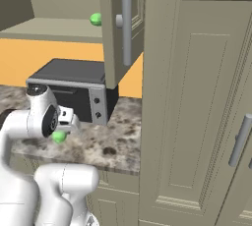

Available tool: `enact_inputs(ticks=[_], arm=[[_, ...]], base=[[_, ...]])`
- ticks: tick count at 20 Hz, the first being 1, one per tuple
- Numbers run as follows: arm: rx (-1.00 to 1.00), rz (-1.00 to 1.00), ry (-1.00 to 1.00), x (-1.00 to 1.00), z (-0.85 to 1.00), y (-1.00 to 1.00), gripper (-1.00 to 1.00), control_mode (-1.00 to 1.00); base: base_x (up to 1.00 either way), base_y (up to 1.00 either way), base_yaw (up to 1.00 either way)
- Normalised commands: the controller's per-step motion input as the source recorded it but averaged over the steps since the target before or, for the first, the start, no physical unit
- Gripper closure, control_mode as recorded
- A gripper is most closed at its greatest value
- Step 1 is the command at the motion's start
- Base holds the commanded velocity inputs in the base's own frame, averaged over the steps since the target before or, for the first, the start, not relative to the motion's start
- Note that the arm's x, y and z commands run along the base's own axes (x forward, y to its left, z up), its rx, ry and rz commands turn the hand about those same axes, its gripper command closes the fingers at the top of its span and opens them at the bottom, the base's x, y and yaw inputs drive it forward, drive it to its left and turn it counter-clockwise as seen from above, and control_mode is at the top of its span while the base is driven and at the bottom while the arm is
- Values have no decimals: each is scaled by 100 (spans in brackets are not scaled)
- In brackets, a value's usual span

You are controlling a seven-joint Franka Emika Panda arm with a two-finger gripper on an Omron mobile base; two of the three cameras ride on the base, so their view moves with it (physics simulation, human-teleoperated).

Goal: Pick the corn, corn from the counter and place them in the cabinet. Then close the cabinet.

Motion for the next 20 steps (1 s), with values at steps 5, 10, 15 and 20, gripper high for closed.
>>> enact_inputs(ticks=[5,10,15,20], arm=[[0,-2,-34,-6,100,0,100,-100],[0,0,-27,0,100,0,100,-100],[0,0,-14,0,100,0,100,-100],[1,0,-8,6,100,2,100,-100]], base=[[0,0,0],[0,0,0],[0,0,0],[0,0,0]])
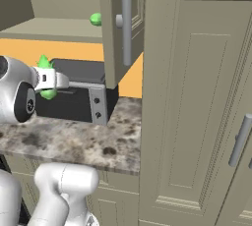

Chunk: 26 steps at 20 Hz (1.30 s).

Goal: Pick the corn, corn from the counter and place them in the cabinet. Then close the cabinet.

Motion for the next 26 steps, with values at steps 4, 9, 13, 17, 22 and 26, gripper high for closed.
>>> enact_inputs(ticks=[4,9,13,17,22,26], arm=[[1,0,-16,24,100,7,100,-100],[0,0,-25,61,85,16,100,-100],[0,0,-24,86,64,24,100,-100],[0,0,-7,99,36,37,100,-100],[0,0,0,100,0,59,100,-100],[0,0,0,100,0,46,100,-100]], base=[[0,0,0],[0,0,0],[0,0,0],[0,0,0],[0,0,0],[0,0,0]])
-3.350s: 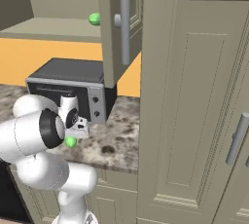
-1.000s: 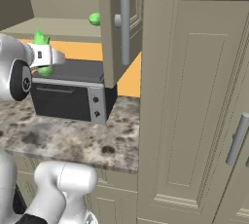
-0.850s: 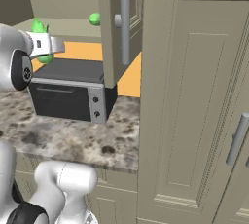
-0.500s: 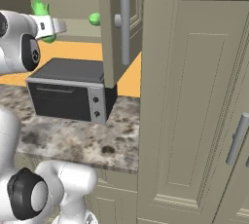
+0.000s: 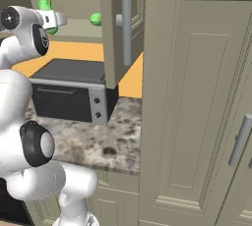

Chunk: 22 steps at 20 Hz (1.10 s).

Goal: Pick the corn, corn from the counter and place them in the cabinet. Then close the cabinet.

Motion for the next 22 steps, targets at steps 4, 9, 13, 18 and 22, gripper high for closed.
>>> enact_inputs(ticks=[4,9,13,18,22], arm=[[0,0,3,100,0,15,100,-100],[0,0,5,100,-3,16,100,-100],[0,0,3,100,-16,26,100,-100],[0,0,0,96,-22,37,100,-100],[-5,0,0,80,-43,42,-100,-100]], base=[[0,0,0],[0,0,0],[0,0,0],[0,0,0],[0,0,0]])
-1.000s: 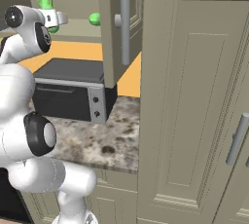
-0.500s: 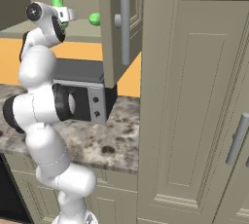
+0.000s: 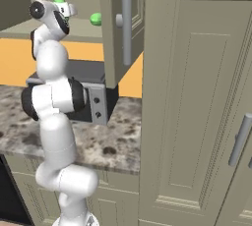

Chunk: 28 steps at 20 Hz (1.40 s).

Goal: Pick the corn, corn from the counter and place them in the cabinet. Then close the cabinet.

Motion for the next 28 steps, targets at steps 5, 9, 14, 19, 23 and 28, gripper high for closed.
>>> enact_inputs(ticks=[5,9,14,19,23,28], arm=[[-1,0,3,9,-66,9,-100,-100],[0,0,42,-77,-56,-1,-100,-100],[1,-1,27,-82,12,-21,-100,-100],[1,-5,22,-87,47,-36,-100,-100],[0,-6,17,-98,11,-26,-100,-100],[0,-5,3,-100,3,-31,-100,-100]], base=[[0,0,0],[0,0,0],[0,0,0],[0,0,0],[0,0,0],[0,0,0]])
